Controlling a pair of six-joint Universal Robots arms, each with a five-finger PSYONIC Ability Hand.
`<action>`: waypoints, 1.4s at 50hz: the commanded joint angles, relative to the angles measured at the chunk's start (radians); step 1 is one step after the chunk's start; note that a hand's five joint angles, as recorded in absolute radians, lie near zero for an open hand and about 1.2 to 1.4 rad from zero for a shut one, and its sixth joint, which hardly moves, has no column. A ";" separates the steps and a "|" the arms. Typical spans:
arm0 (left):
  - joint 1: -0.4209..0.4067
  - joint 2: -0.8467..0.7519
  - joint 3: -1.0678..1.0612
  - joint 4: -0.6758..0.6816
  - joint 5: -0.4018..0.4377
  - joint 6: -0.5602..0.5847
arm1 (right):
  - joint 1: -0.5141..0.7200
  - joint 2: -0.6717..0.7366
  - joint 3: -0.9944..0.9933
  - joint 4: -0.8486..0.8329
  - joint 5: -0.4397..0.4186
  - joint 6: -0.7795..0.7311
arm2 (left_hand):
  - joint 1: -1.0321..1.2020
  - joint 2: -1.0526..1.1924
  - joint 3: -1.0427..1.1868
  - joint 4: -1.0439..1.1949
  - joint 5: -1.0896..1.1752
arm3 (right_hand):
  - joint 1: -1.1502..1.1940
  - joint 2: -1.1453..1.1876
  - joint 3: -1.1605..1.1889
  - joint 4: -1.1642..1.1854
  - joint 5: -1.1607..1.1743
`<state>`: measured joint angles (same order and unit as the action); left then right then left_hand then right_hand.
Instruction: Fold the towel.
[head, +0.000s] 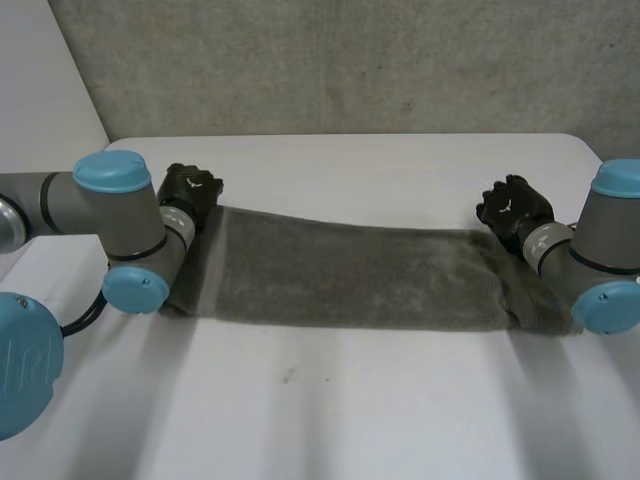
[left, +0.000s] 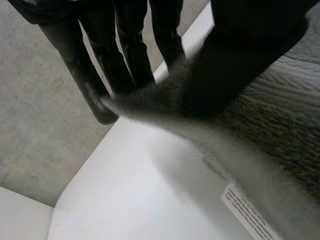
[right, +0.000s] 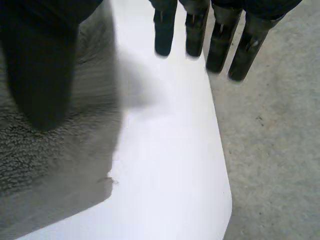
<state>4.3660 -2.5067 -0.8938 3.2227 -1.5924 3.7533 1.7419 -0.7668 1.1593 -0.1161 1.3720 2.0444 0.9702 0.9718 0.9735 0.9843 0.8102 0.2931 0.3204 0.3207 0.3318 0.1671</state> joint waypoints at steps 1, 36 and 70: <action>-0.003 0.011 0.010 0.014 -0.043 0.017 | -0.002 -0.041 -0.020 -0.072 0.010 0.058 | -0.629 -0.630 -0.632 -0.643 -0.643 | -0.119 -0.146 -0.146 -0.157 -0.167; 0.023 0.548 -0.508 -0.044 -0.002 -0.348 | -0.284 -0.493 0.549 0.250 -0.212 0.592 | -0.751 -0.752 -0.754 -0.765 -0.765 | -0.097 -0.124 -0.124 -0.135 -0.145; 0.012 0.663 -0.634 0.017 0.025 -0.389 | -0.539 -0.407 0.452 -0.014 -0.094 0.149 | -0.754 -0.755 -0.757 -0.768 -0.768 | 1.103 1.076 1.076 1.064 1.055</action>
<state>4.3777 -1.8527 -1.5189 3.2329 -1.5679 3.3642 1.2369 -1.1651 1.6548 -0.1343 1.2639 2.3194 0.2104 0.1991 0.2018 0.2000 0.0364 0.9532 1.1757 1.1726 1.1914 0.9697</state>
